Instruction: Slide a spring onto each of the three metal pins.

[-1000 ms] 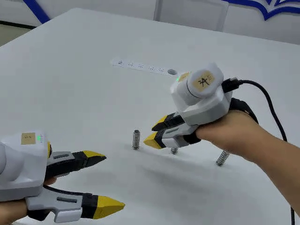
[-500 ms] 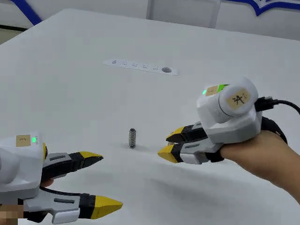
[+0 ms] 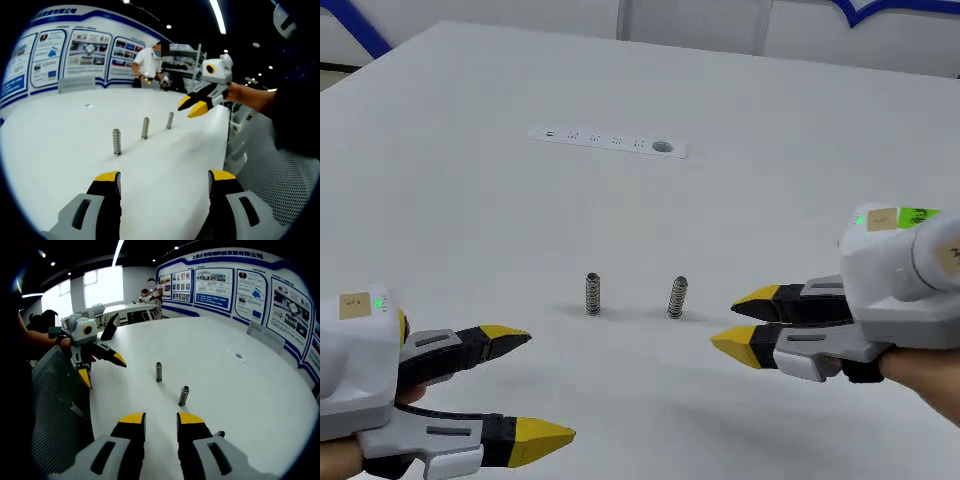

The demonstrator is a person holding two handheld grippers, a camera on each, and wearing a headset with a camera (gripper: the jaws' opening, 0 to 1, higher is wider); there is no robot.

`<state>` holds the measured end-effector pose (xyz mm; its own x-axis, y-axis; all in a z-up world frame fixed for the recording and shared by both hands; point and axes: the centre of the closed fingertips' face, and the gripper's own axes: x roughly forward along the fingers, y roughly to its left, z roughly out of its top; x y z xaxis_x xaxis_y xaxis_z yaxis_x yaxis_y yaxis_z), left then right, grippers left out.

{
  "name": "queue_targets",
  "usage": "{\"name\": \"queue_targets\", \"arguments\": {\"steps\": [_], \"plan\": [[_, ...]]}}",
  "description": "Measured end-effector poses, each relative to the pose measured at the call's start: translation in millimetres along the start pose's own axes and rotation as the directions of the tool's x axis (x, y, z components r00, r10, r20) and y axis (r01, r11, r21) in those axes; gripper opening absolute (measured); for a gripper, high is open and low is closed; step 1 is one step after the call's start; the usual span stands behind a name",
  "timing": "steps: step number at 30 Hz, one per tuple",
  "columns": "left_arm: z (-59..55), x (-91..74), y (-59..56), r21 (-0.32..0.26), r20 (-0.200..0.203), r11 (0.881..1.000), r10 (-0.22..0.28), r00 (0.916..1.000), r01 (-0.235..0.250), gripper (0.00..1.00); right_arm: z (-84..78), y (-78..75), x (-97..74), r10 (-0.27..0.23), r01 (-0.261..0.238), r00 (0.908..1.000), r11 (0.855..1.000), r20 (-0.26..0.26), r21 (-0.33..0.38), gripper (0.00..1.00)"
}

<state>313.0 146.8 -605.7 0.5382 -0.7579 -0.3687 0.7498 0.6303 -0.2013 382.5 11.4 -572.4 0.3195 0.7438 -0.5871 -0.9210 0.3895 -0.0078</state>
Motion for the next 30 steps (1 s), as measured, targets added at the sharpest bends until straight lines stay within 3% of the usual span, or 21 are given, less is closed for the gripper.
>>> {"name": "queue_targets", "arguments": {"steps": [13, 20, 30], "plan": [[-0.5, -0.4, 1.4, -0.005, 0.001, 1.0, 0.005, 1.0, -0.005, 0.73, -30.9, -26.8, -37.2, -0.106, 0.099, 0.9915, 0.991, 0.075, 0.085, 0.3], [-1.1, -0.1, 1.3, -0.006, -0.002, 1.0, 0.005, 1.0, -0.005, 0.73, -44.5, -29.5, -44.5, -0.132, 0.117, 0.9856, 0.983, 0.105, 0.139, 0.34], [-2.1, 0.1, 0.8, -0.008, -0.007, 1.0, 0.002, 1.0, -0.002, 0.73, -49.4, -27.5, -50.0, -0.147, 0.125, 0.9771, 0.981, 0.153, 0.149, 0.52]]}}
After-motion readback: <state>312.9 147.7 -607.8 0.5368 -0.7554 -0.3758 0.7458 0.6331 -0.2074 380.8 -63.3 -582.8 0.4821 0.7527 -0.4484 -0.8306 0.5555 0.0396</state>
